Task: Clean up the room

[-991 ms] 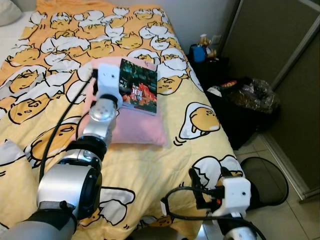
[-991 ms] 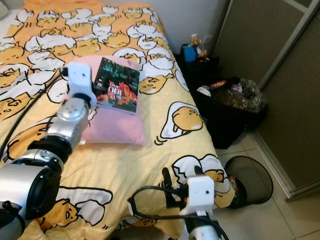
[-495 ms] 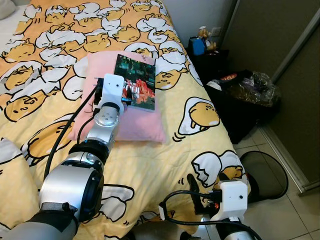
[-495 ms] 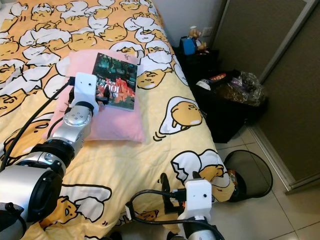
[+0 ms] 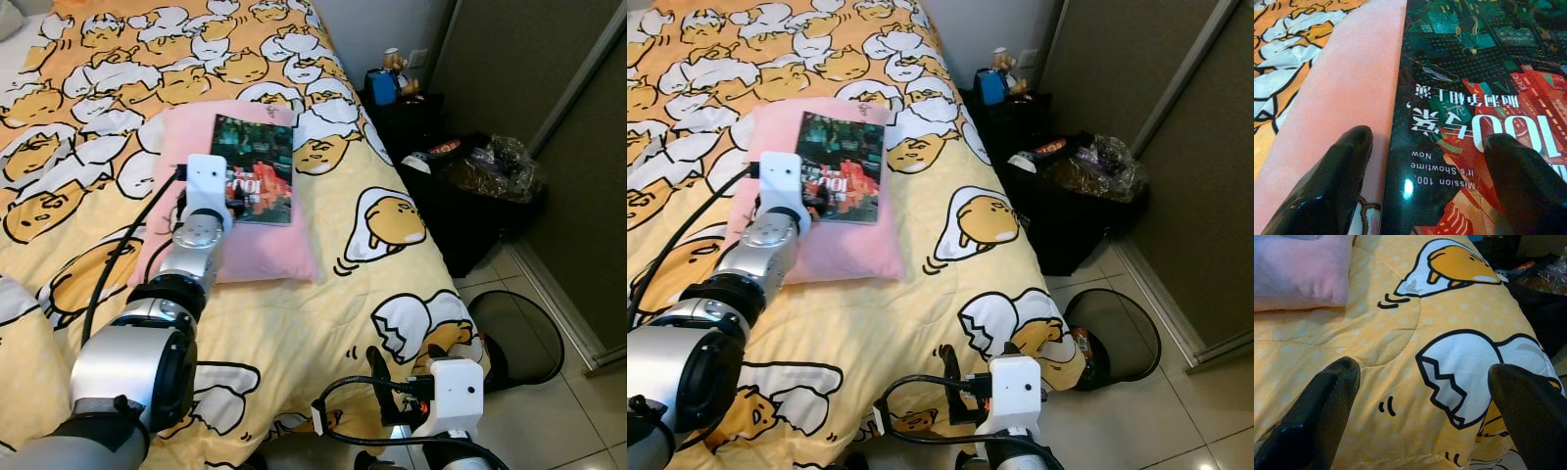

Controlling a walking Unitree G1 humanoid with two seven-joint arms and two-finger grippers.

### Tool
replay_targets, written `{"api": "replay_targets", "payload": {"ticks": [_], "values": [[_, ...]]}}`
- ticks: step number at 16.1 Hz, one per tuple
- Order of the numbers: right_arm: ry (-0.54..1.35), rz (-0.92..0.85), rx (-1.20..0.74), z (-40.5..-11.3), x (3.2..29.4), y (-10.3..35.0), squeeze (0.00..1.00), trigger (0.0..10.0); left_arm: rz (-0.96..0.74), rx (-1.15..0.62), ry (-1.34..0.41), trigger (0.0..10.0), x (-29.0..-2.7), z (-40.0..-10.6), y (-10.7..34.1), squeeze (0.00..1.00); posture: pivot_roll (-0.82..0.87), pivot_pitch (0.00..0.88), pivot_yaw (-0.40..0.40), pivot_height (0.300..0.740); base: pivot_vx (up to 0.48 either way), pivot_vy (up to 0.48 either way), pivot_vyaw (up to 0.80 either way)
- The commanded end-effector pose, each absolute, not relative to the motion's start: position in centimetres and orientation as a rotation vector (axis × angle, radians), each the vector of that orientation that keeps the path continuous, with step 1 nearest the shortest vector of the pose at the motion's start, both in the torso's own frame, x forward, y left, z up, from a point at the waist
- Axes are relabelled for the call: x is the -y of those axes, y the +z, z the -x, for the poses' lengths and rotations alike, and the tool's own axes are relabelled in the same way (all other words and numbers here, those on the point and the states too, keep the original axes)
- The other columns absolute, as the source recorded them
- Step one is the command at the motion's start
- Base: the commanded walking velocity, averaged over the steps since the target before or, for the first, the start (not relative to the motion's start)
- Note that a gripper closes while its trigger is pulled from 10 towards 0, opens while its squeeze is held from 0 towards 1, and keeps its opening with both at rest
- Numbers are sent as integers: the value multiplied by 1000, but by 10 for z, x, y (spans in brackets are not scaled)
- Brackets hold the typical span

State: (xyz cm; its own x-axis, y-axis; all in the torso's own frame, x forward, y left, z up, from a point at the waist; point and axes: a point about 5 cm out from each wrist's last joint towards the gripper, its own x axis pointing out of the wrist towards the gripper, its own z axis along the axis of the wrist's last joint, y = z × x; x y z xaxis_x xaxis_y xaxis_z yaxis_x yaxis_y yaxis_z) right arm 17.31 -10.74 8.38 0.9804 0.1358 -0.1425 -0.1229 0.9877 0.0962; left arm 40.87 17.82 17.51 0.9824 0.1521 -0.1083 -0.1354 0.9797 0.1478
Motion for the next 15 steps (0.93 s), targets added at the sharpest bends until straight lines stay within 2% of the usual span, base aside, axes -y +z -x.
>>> {"api": "replay_targets", "payload": {"ticks": [1, 9, 12, 15], "values": [[121, -89, -164, -170, 108, 83, 0, 10000, -133, -270, 170, 0, -191, -397, 141, 0, -203, 260, 17, 740, 0, 0, 0], [97, -97, -153, -171, 111, 84, 0, 10000, -248, -343, 73, 0, -192, -390, 126, 0, -209, 246, 28, 740, 0, 0, 0], [98, -92, -147, -176, 113, 83, 0, 10000, -161, -304, 89, 0, -194, -391, 129, 0, -204, 232, 27, 740, 0, 0, 0], [99, -91, -150, -177, 114, 82, 0, 10000, -172, -295, 77, 0, -196, -392, 131, 0, -202, 222, 26, 740, 0, 0, 0]]}}
